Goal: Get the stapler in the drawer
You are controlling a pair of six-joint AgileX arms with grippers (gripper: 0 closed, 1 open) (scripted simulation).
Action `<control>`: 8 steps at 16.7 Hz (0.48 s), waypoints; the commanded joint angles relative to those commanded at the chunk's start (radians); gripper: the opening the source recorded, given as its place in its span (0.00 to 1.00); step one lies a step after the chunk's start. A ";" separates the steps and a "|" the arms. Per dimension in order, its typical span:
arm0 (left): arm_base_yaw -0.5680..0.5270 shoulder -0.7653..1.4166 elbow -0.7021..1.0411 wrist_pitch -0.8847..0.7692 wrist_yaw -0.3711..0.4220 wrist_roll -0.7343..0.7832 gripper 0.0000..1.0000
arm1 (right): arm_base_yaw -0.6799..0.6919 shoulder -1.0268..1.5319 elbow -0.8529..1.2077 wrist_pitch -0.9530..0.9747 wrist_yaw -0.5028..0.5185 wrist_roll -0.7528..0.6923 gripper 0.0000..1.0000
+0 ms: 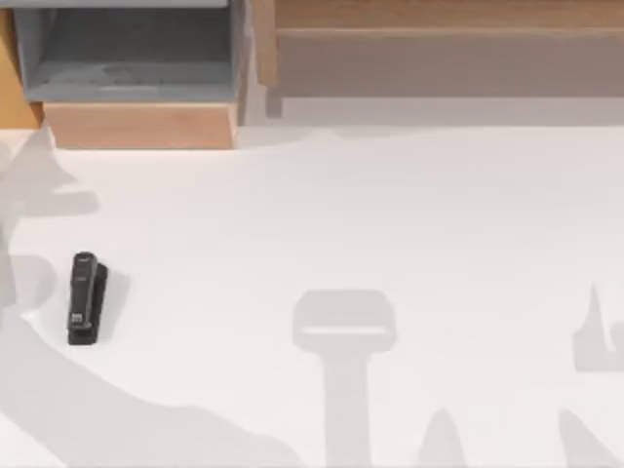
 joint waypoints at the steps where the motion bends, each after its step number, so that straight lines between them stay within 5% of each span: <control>1: 0.000 0.000 0.000 0.000 0.000 0.000 1.00 | 0.000 0.000 0.000 0.000 0.000 0.000 1.00; 8: -0.021 0.042 0.090 -0.048 -0.020 -0.001 1.00 | 0.000 0.000 0.000 0.000 0.000 0.000 1.00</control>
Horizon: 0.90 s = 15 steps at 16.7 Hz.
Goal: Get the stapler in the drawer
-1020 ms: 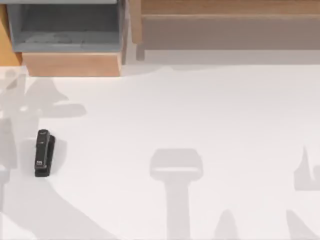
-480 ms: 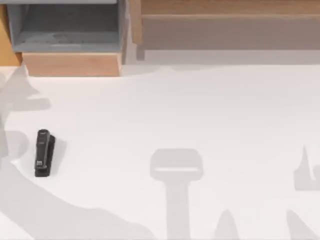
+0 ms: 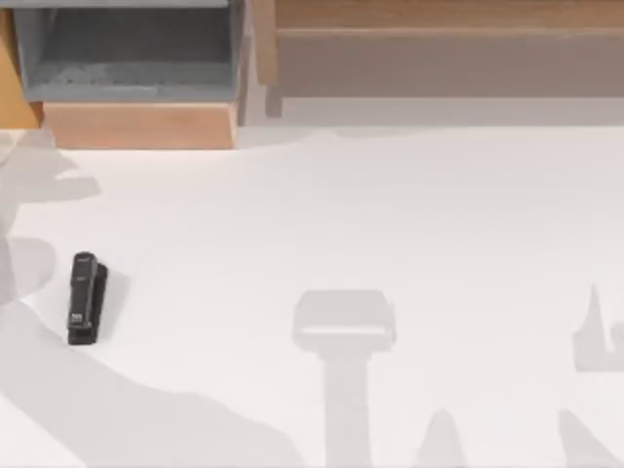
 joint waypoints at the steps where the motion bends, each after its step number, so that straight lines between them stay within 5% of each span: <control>1: -0.003 0.007 0.016 -0.008 -0.003 0.000 1.00 | 0.000 0.000 0.000 0.000 0.000 0.000 1.00; 5: -0.005 0.011 0.024 -0.013 -0.005 0.000 1.00 | 0.000 0.000 0.000 0.000 0.000 0.000 1.00; 15: -0.005 0.011 0.024 -0.013 -0.005 0.000 0.25 | 0.000 0.000 0.000 0.000 0.000 0.000 1.00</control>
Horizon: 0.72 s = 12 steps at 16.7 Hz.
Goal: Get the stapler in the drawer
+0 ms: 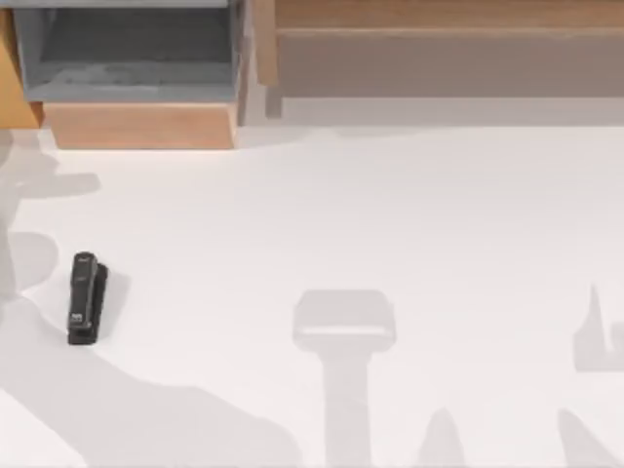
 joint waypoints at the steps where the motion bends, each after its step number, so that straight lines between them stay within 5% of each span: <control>1: 0.000 0.000 0.000 0.000 0.000 0.000 0.17 | 0.000 0.000 0.000 0.000 0.000 0.000 1.00; 4: 0.000 0.000 0.000 0.000 0.000 0.000 0.00 | 0.000 0.000 0.000 0.000 0.000 0.000 1.00; 12: 0.004 0.009 -0.001 -0.009 0.000 -0.005 0.00 | 0.000 0.000 0.000 0.000 0.000 0.000 1.00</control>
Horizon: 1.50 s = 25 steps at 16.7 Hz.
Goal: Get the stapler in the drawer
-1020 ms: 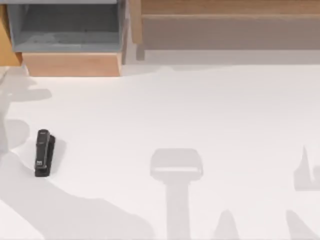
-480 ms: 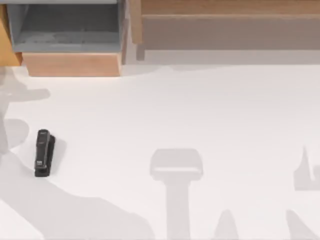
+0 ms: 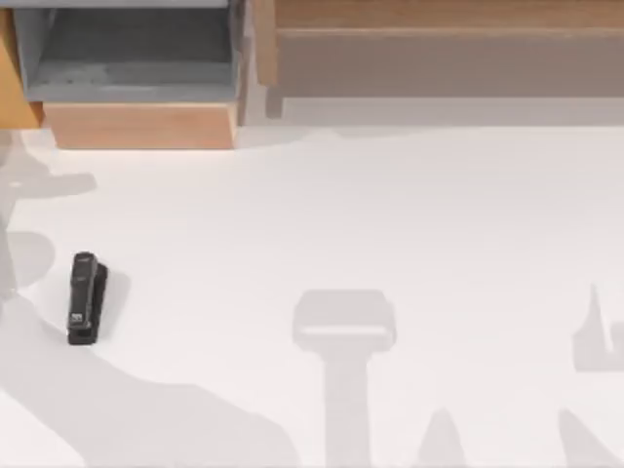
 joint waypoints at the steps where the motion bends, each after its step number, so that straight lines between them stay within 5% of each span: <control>1: 0.002 -0.003 -0.002 0.003 0.001 0.001 0.00 | 0.000 0.000 0.000 0.000 0.000 0.000 1.00; 25: 0.154 -0.224 -0.516 0.278 0.157 0.008 0.00 | 0.000 0.000 0.000 0.000 0.000 0.000 1.00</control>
